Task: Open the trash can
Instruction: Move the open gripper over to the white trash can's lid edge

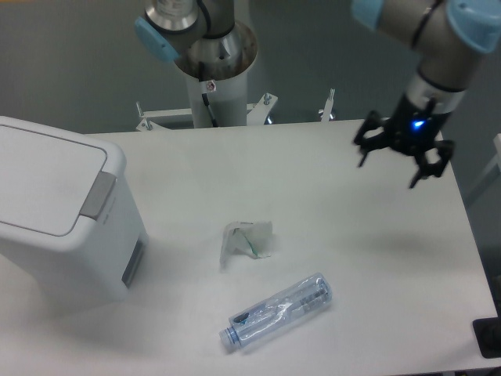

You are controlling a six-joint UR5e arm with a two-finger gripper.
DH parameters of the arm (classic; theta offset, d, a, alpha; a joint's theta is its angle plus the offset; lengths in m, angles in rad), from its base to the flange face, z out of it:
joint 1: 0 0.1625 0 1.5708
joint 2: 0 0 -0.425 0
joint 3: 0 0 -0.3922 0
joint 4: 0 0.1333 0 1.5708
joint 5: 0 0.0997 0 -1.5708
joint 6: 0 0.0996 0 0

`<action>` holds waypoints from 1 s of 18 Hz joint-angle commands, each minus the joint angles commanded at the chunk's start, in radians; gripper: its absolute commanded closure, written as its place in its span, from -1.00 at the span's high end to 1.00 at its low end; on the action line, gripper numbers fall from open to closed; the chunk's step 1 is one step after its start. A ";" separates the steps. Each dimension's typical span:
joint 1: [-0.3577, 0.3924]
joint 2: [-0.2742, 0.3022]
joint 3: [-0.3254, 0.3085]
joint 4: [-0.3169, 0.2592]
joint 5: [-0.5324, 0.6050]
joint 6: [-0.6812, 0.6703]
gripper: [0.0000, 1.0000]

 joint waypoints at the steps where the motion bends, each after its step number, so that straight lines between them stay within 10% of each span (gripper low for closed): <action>1: -0.038 0.005 -0.002 -0.002 -0.017 -0.037 1.00; 9: -0.103 0.144 -0.052 0.002 -0.229 -0.224 1.00; 18: -0.264 0.173 -0.084 0.066 -0.230 -0.399 1.00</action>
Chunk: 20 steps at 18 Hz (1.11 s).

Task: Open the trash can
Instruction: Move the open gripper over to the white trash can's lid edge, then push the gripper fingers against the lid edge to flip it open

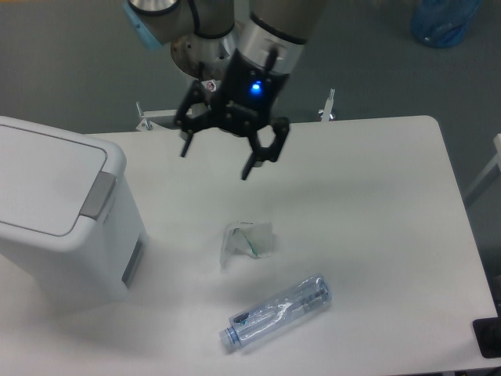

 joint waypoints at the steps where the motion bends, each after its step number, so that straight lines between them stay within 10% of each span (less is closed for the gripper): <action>1: -0.018 -0.005 0.000 0.015 -0.002 -0.017 1.00; 6: -0.069 -0.041 0.002 0.118 0.002 -0.057 1.00; 20: -0.120 -0.110 -0.008 0.178 0.014 -0.052 1.00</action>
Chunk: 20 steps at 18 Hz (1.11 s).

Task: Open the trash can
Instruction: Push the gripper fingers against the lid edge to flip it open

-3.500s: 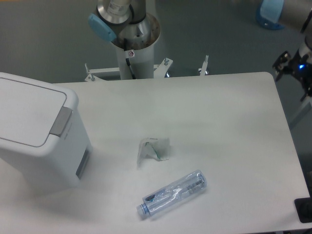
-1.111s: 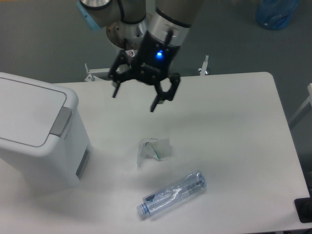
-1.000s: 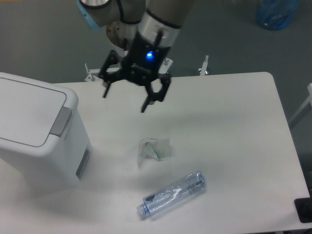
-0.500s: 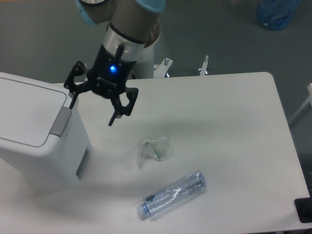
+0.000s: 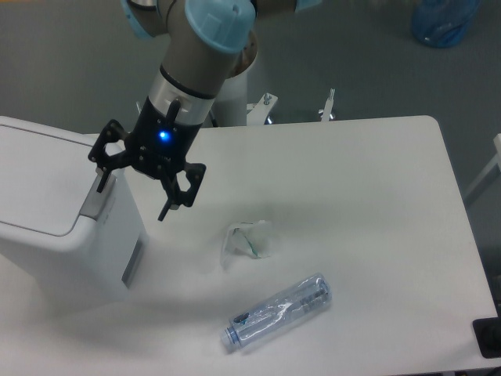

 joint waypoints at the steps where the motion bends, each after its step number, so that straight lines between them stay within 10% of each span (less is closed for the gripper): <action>1: 0.000 0.000 -0.002 0.002 0.000 0.000 1.00; 20: -0.009 -0.014 -0.017 0.017 0.018 0.005 1.00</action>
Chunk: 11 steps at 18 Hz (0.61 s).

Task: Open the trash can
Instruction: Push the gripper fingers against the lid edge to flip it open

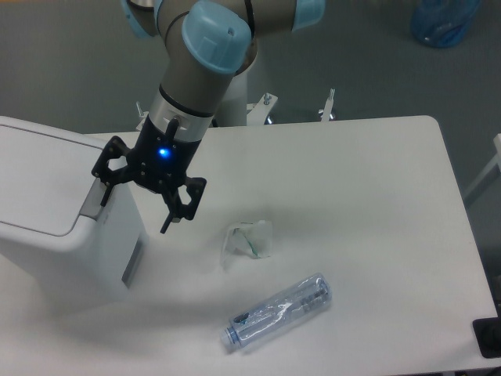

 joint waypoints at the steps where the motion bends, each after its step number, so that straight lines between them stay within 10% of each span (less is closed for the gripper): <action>1: 0.000 0.000 -0.006 0.002 0.000 0.000 1.00; 11: -0.002 0.002 -0.005 0.002 0.000 0.000 1.00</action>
